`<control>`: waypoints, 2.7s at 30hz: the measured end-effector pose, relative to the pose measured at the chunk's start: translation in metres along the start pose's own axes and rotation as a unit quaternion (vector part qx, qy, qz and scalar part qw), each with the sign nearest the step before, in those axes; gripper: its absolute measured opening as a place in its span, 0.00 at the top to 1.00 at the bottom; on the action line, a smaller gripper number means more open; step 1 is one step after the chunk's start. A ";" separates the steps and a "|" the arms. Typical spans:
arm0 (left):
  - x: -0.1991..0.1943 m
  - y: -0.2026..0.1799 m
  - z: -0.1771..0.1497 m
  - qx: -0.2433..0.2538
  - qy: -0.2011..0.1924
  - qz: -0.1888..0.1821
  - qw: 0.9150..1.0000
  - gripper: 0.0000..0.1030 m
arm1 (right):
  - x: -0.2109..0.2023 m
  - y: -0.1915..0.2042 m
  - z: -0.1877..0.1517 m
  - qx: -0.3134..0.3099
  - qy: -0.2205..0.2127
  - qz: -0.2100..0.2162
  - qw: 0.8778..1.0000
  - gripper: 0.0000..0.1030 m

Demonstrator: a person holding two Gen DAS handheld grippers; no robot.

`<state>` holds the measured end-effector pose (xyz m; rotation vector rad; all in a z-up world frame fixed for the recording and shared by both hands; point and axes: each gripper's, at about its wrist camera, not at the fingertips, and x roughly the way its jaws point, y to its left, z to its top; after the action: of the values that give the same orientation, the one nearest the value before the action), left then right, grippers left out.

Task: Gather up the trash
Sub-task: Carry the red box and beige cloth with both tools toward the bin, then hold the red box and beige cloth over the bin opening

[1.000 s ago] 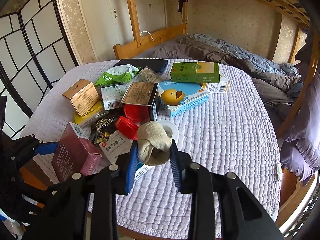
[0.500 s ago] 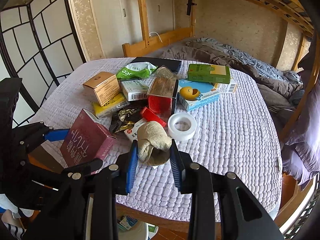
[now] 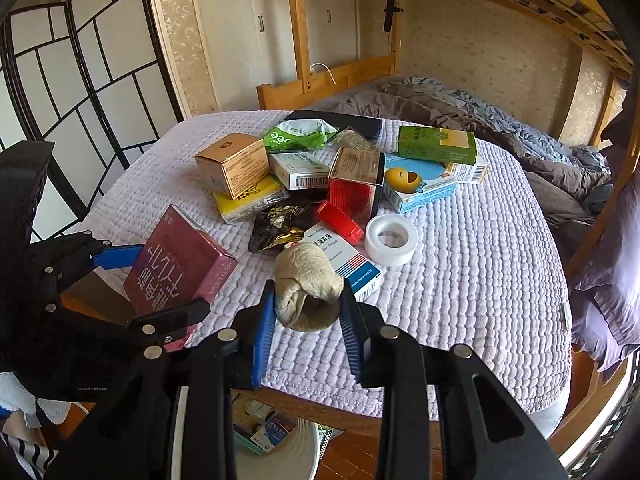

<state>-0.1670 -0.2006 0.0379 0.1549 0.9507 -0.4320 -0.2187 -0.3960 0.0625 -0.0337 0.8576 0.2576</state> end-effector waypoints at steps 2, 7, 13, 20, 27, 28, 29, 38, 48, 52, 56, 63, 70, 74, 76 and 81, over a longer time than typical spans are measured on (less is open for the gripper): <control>-0.002 0.002 -0.003 -0.002 0.001 0.000 1.000 0.22 | -0.001 0.003 -0.002 -0.001 0.002 0.001 1.000 0.70; -0.007 0.004 -0.012 -0.002 0.004 0.000 1.000 0.22 | -0.004 0.009 -0.010 0.000 0.007 0.004 1.000 0.70; -0.012 0.008 -0.022 -0.003 0.008 0.000 1.000 0.22 | -0.009 0.016 -0.019 0.000 0.013 0.008 1.000 0.70; -0.016 0.011 -0.035 -0.001 0.017 -0.002 1.000 0.22 | -0.010 0.025 -0.028 -0.003 0.022 0.015 1.000 0.70; -0.020 0.014 -0.047 -0.004 0.025 -0.006 1.000 0.22 | -0.011 0.033 -0.037 -0.007 0.031 0.022 0.999 0.70; -0.021 0.014 -0.050 -0.005 0.027 -0.007 1.000 0.22 | -0.011 0.034 -0.038 -0.008 0.033 0.024 0.999 0.70; -0.022 0.015 -0.051 -0.006 0.028 -0.008 1.000 0.22 | -0.011 0.035 -0.039 -0.009 0.034 0.025 0.999 0.70; -0.027 0.013 -0.064 -0.005 0.037 -0.012 0.999 0.22 | -0.011 0.046 -0.052 -0.018 0.048 0.038 0.998 0.70; -0.024 0.011 -0.077 -0.005 0.055 -0.014 0.998 0.22 | -0.012 0.054 -0.068 -0.022 0.064 0.047 0.997 0.70; -0.021 0.010 -0.083 -0.004 0.064 -0.015 0.998 0.22 | -0.012 0.056 -0.073 -0.022 0.071 0.050 0.996 0.70; -0.017 0.010 -0.088 -0.005 0.072 -0.016 0.997 0.22 | -0.010 0.059 -0.077 -0.025 0.077 0.052 0.995 0.70; -0.011 0.010 -0.096 -0.007 0.084 -0.016 0.996 0.22 | -0.007 0.062 -0.085 -0.028 0.086 0.050 0.995 0.70; -0.006 0.010 -0.100 -0.006 0.095 -0.015 0.995 0.22 | 0.001 0.063 -0.091 -0.027 0.097 0.044 0.994 0.70; -0.005 0.008 -0.100 -0.005 0.092 -0.015 0.996 0.22 | 0.005 0.062 -0.094 -0.023 0.101 0.044 0.994 0.70; -0.005 0.008 -0.099 -0.007 0.088 -0.014 0.996 0.23 | 0.006 0.061 -0.094 -0.023 0.102 0.044 0.994 0.70; -0.008 0.009 -0.102 -0.003 0.089 -0.017 0.996 0.23 | 0.006 0.062 -0.093 -0.025 0.103 0.046 0.993 0.70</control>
<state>-0.2442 -0.1581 -0.0154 0.1728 1.1307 -0.4521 -0.2989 -0.3467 0.0010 -0.0680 1.0592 0.3658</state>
